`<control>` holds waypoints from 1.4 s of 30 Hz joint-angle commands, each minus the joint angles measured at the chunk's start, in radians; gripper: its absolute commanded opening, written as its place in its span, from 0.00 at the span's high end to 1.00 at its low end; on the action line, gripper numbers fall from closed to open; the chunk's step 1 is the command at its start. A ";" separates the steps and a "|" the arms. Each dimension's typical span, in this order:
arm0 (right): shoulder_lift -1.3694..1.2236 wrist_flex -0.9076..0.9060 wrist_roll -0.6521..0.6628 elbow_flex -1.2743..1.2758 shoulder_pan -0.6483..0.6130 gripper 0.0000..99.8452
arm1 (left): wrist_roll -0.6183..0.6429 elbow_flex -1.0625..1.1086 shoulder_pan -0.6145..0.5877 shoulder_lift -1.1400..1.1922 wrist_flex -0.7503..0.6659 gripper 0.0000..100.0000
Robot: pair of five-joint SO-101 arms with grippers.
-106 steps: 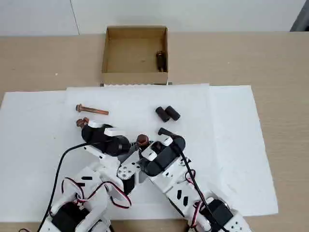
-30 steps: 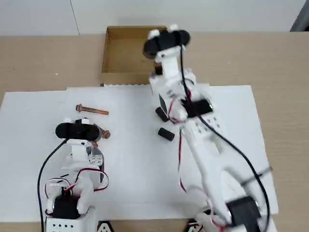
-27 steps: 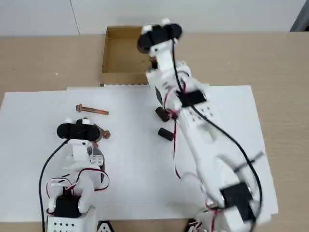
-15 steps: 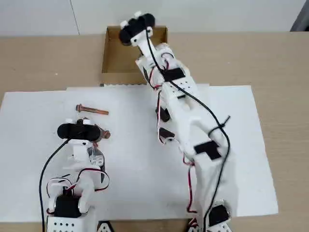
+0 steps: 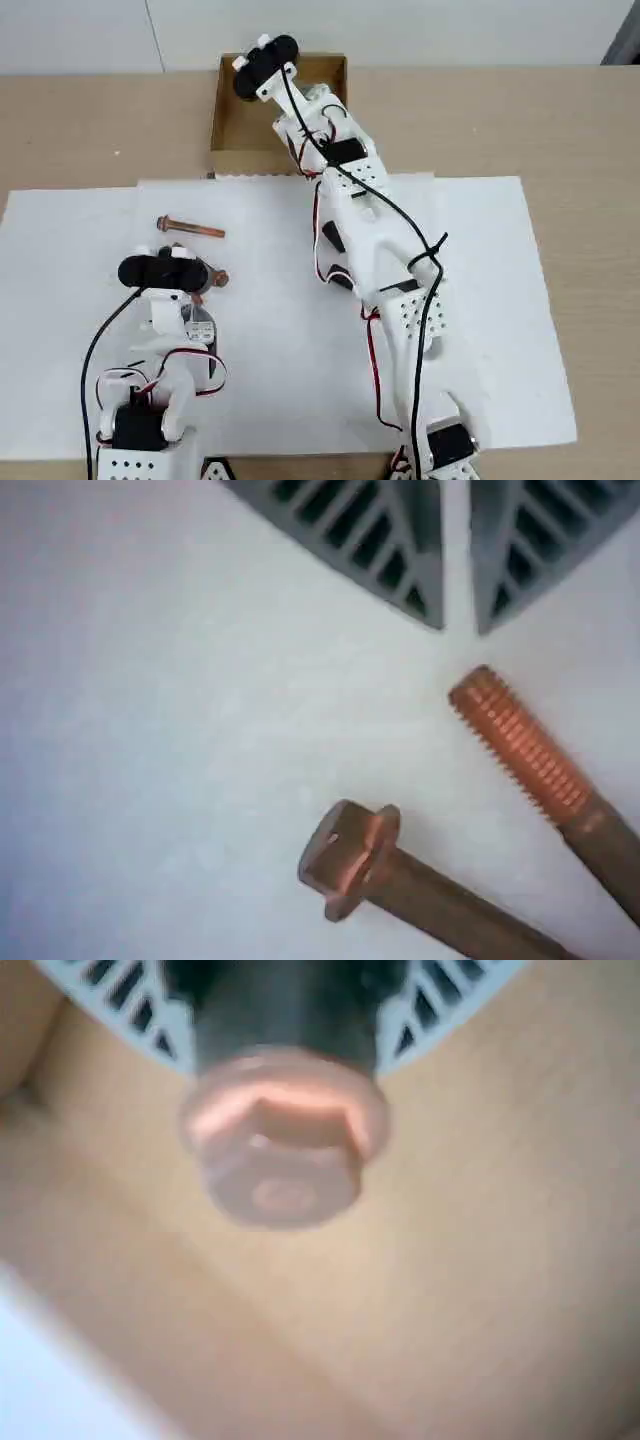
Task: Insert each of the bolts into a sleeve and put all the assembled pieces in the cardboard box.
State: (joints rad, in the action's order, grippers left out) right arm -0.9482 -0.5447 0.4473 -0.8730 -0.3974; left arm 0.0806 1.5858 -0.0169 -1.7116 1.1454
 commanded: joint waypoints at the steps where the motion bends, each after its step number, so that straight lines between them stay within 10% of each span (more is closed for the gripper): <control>1: 0.024 -0.031 0.014 -0.074 -0.018 0.86 | 0.002 -0.005 -0.002 -0.009 -0.025 0.99; 9: 0.036 -0.067 0.014 -0.081 -0.019 0.88 | 0.002 -0.005 -0.002 -0.009 -0.025 0.99; 34: 0.202 -1.132 0.006 -0.532 -0.038 1.00 | 0.008 -0.005 -0.006 -0.009 -0.025 0.99; 42: 0.252 -1.168 -0.097 -0.512 -0.053 1.00 | 0.009 -0.005 -0.008 -0.009 -0.025 0.99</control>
State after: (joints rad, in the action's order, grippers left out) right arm -0.8193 -1.6924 0.3828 -1.3763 -0.4281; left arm 0.0790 1.5858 -0.0199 -1.7116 1.1454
